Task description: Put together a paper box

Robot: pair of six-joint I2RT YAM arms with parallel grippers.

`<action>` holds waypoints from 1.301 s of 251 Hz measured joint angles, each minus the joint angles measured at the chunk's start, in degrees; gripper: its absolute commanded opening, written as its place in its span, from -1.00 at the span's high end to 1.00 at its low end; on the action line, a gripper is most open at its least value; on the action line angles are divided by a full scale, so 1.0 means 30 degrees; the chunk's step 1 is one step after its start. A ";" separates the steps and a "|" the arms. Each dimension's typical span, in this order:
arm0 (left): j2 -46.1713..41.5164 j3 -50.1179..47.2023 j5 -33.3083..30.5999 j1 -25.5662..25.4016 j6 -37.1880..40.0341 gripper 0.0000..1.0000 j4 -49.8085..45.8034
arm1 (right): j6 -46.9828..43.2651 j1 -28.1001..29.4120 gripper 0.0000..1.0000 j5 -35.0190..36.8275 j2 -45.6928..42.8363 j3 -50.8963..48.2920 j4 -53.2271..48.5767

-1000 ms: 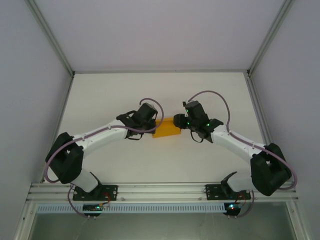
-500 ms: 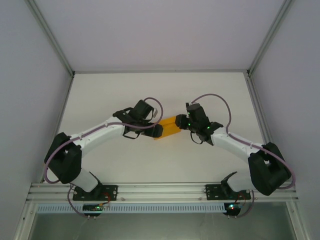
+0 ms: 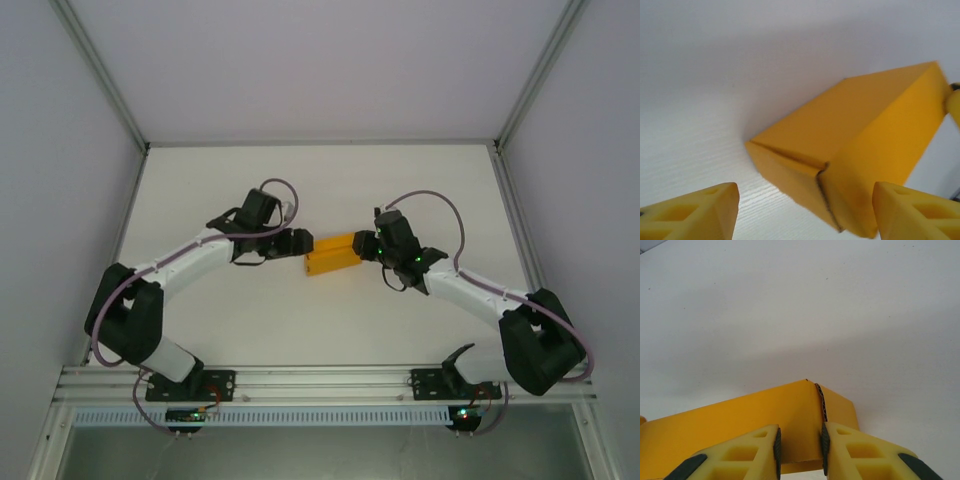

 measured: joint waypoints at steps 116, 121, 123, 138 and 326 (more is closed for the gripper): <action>-0.0415 -0.3577 0.2732 0.0503 -0.1763 0.47 0.5909 | -0.0211 0.0146 0.26 0.0189 -0.0299 0.0146 -0.1042; -0.0430 -0.3643 0.2747 0.0503 -0.1785 0.49 0.6040 | -0.0248 0.0102 0.25 0.0182 -0.0291 0.0182 -0.1333; -0.0430 -0.3657 0.2754 0.0503 -0.1785 0.51 0.6098 | -0.0270 0.0087 0.25 0.0168 -0.0291 0.0197 -0.1421; -0.0408 -0.3745 0.2812 0.0503 -0.1785 0.56 0.6382 | -0.0503 -0.0007 0.19 0.0051 -0.0284 0.0364 -0.1945; 0.0219 -0.4248 0.2958 0.0721 -0.2098 1.00 0.8029 | 0.0517 -0.2616 0.88 -0.5085 0.0357 -0.3468 0.6419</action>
